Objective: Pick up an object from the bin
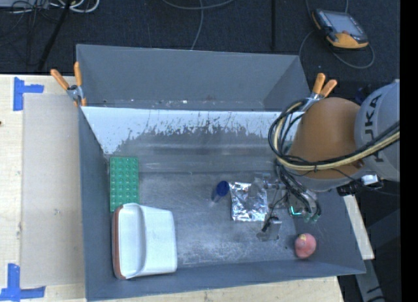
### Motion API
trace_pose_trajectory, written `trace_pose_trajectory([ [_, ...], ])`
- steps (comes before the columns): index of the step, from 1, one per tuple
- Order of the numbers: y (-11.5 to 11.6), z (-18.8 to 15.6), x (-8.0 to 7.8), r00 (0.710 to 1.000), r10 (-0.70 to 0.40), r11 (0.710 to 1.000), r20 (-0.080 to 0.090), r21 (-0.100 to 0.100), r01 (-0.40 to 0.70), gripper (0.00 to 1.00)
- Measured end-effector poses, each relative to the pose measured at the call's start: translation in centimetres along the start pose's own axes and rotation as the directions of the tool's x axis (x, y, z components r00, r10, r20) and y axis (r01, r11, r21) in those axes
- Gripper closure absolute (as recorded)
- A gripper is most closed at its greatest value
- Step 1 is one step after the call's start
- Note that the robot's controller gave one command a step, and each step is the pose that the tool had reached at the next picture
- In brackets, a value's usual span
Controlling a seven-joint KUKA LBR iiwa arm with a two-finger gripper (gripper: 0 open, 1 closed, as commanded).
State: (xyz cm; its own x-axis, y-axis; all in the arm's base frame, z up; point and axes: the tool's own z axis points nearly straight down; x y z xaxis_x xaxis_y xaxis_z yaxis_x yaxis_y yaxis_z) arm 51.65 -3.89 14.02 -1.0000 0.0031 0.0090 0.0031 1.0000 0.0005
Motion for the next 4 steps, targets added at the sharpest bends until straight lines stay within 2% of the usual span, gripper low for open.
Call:
trace_pose_trajectory([
  [1, 0.1, 7.5, -2.7, 1.000, -0.025, 1.000, 0.005, 0.000, 0.025, 0.00],
  [2, 0.1, 6.9, -2.8, 1.000, -0.027, 1.000, 0.012, 0.001, 0.027, 1.00],
  [3, -0.6, 0.3, -7.9, 0.999, -0.049, 0.999, 0.020, 0.003, 0.049, 1.00],
  [4, -1.3, -8.7, -9.4, 0.998, -0.067, 0.998, 0.020, 0.003, 0.067, 1.00],
])
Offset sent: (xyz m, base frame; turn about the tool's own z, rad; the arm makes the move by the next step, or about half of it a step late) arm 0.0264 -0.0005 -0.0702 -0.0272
